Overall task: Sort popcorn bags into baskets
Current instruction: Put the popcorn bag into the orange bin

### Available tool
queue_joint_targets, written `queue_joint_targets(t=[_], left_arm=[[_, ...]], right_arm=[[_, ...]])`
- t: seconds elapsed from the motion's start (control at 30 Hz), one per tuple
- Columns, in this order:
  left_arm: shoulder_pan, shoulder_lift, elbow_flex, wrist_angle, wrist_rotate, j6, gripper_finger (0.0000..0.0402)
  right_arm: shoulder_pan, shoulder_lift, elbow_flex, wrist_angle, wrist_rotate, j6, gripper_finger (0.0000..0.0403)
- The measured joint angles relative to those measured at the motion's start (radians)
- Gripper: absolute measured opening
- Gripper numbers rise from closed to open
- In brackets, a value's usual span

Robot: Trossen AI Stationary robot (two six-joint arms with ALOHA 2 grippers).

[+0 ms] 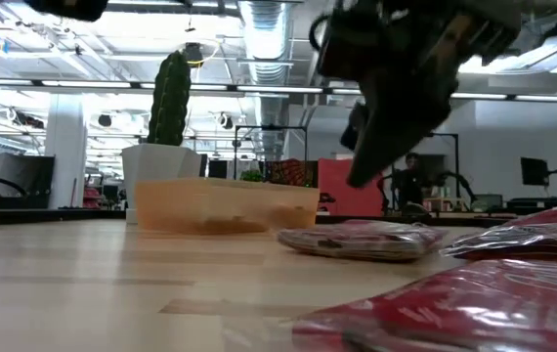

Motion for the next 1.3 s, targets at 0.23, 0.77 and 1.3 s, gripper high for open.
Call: queue_joint_targets(t=[0.23, 0.77, 1.3], left_arm=[[0.014, 0.0, 0.0, -0.119, 0.008, -0.056, 0.0236], [0.123, 0.195, -0.062, 0.066, 0.055, -0.043, 0.0236], [0.204, 0.383, -0.061, 0.136, 0.168, -0.107, 0.0236]], right_arm=[[0.003, -0.12, 0.03, -0.156, 0.074, 0.136, 0.0018], [0.044, 0.03, 0.028, -0.5, 0.376, 0.444, 0.002], [0.059, 0.095, 0.032, -0.35, 0.377, 0.262, 0.0027]])
